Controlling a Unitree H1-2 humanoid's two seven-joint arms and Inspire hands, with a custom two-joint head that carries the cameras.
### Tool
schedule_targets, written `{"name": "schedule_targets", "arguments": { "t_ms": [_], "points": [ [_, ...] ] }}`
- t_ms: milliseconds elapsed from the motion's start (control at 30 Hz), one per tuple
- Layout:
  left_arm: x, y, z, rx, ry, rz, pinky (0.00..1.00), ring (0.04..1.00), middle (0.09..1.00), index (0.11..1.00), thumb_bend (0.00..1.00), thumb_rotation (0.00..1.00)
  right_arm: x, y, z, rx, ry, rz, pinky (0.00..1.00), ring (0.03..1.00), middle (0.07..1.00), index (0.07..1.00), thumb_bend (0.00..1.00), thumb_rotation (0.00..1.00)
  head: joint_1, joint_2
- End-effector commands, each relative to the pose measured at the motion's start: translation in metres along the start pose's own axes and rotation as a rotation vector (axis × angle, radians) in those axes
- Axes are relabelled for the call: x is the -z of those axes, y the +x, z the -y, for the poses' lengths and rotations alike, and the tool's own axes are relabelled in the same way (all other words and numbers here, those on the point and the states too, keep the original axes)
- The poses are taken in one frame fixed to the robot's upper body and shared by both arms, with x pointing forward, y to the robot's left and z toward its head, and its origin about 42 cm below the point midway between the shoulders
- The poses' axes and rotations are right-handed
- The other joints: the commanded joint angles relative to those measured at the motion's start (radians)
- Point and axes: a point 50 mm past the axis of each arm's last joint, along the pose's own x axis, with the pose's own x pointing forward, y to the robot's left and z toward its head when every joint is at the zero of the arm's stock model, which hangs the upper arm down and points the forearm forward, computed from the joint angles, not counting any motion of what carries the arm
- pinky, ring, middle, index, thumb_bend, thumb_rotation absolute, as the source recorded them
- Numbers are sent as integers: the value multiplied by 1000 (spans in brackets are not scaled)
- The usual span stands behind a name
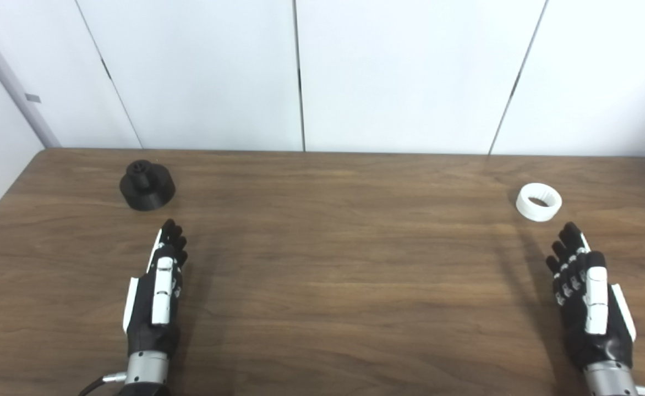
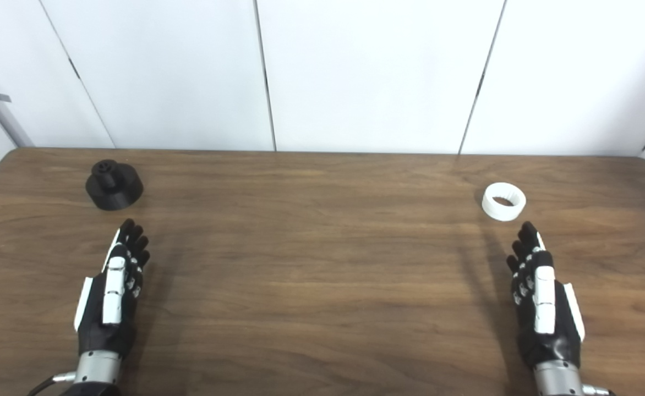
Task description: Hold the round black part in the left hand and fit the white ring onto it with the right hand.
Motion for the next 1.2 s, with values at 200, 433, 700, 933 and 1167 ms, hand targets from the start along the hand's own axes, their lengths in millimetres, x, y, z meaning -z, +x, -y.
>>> {"name": "schedule_targets", "arguments": {
  "t_ms": [200,433,700,933,1167],
  "points": [
    [3,-5,-4,8,20,4,1000,989,993,997,400,929,-3,-4,-5,-3,18,50,1000,1000,1000,979,498,1000,2,5],
    [3,-6,-3,7,17,1,1000,989,990,994,408,910,-2,-3,-4,0,23,51,1000,1000,1000,974,499,995,18,4],
    [4,-7,1,9,19,1,1000,984,985,991,414,895,-2,-4,-2,-5,2,44,1000,1000,1000,975,514,1000,34,-8],
    [4,-8,7,15,40,8,994,974,977,984,424,884,-2,-3,5,-14,-2,54,1000,1000,1000,989,502,1000,99,-28],
    [12,-10,13,20,40,8,983,964,970,974,430,862,1,-3,10,-23,11,59,1000,1000,1000,989,479,1000,185,-73]
  ]
}}
